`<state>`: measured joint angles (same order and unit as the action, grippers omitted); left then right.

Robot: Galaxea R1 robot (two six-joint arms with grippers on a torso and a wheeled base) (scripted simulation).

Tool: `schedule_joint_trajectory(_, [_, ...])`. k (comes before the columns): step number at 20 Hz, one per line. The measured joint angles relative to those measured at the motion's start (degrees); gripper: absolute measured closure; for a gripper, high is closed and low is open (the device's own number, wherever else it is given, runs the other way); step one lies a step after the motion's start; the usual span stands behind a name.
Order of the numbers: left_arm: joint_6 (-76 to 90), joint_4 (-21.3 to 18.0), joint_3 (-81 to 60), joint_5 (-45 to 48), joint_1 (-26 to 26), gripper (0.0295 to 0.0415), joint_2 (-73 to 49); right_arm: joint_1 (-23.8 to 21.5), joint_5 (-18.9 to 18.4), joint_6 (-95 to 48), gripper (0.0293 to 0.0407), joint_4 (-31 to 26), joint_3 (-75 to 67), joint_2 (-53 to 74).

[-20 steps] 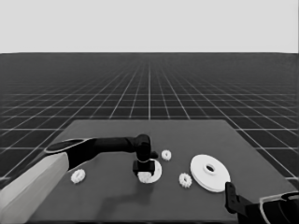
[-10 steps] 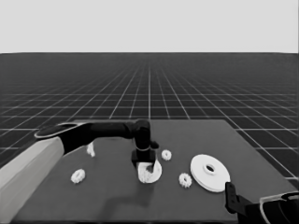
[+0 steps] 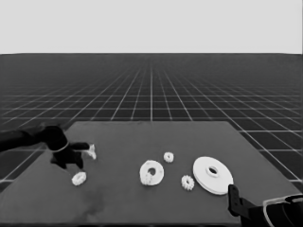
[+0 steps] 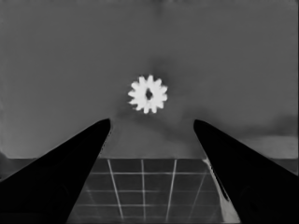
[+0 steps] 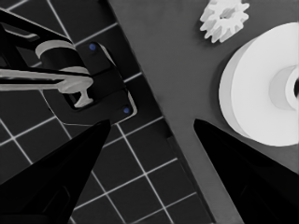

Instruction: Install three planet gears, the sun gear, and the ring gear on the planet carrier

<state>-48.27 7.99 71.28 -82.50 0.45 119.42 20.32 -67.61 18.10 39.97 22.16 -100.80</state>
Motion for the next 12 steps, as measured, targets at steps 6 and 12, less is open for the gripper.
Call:
schedule_joint_trajectory(6, [2.41, 7.51, 7.46, 8.27, 11.16, 0.0326, 3.57, 0.0, 0.0, 0.0, 0.0315, 0.0, 0.0, 0.0])
schedule_joint_trajectory(12, [2.76, 8.27, 8.86, 9.4, 12.39, 0.0326, 4.31, 0.0, 0.0, 0.0, 0.0315, 0.0, 0.0, 0.0])
